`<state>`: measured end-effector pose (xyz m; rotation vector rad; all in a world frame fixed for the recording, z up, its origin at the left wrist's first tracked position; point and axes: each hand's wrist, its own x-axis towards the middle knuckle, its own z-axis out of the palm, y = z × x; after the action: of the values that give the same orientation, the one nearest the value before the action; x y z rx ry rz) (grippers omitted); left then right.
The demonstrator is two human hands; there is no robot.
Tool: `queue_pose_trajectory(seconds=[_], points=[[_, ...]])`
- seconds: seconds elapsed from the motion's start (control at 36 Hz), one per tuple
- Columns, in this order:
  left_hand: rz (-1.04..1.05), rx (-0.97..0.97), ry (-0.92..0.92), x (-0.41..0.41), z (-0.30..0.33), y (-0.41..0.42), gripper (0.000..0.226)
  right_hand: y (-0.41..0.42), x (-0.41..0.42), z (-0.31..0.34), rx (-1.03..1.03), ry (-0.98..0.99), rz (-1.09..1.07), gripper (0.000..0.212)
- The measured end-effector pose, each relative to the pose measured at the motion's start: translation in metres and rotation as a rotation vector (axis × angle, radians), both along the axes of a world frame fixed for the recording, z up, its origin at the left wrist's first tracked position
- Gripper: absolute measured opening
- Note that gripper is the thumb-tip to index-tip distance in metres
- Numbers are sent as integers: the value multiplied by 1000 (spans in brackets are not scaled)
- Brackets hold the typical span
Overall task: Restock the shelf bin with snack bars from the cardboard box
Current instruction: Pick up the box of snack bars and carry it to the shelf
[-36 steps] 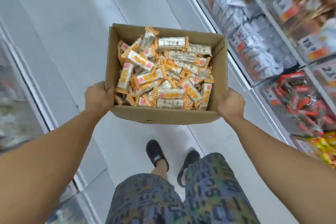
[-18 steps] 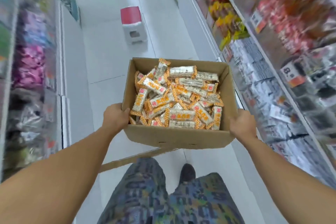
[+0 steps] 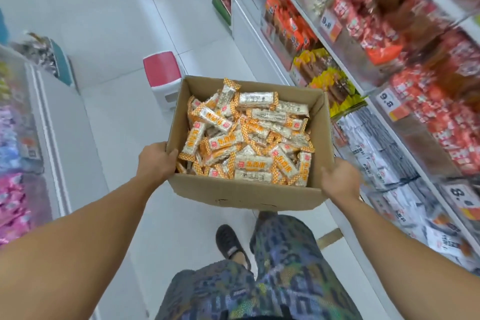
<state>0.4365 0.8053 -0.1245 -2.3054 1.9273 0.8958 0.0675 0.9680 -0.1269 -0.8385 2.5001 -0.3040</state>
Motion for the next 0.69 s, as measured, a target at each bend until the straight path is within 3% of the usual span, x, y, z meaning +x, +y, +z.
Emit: queue_pose_trajectory(seconds=[0.47,0.61,0.69], points=[[-152,-8,-92,-49,8,-335,24,-298,-19,-26,40,-70,-98,13],[-202,13,-92,-50,11,-428,24,-373,-4,-27,47,-63,-167,19],[-277,27,-120,-52,3,-488,26,-415,9,-32,14,-68,-243,38]])
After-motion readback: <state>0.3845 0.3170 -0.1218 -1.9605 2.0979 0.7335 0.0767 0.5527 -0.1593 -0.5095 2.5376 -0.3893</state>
